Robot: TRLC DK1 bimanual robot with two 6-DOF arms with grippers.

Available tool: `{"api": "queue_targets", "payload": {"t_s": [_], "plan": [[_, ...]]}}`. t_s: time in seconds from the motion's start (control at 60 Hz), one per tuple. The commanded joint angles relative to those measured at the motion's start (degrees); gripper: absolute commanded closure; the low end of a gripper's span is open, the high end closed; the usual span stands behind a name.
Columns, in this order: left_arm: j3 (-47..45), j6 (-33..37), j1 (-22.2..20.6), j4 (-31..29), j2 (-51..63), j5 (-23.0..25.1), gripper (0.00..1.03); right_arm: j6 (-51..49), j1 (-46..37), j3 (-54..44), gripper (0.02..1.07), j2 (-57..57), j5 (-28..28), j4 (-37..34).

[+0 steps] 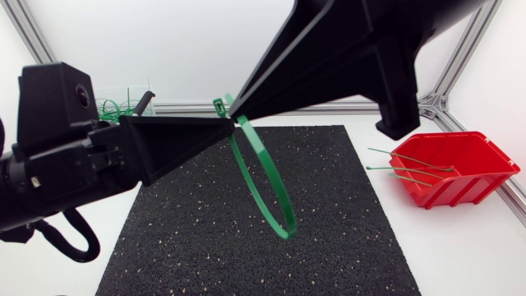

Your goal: Take a green cable tie from the red box, thread the tail through the head to close it, then place it in the transparent bin on the left.

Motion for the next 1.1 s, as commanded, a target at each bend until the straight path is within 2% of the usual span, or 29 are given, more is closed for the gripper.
{"api": "queue_targets", "payload": {"t_s": [0.0, 1.083], "plan": [[1.85, -1.3, -0.71, 0.61, -0.6, 0.05, 1.0, 1.71, -0.46, -0.61, 1.02, 1.18, -1.03, -0.85], [3.08, -1.3, -2.47, 0.08, 0.37, 0.32, 1.0, 1.45, -0.02, -1.57, 1.02, 1.44, -1.21, 1.0]]}}
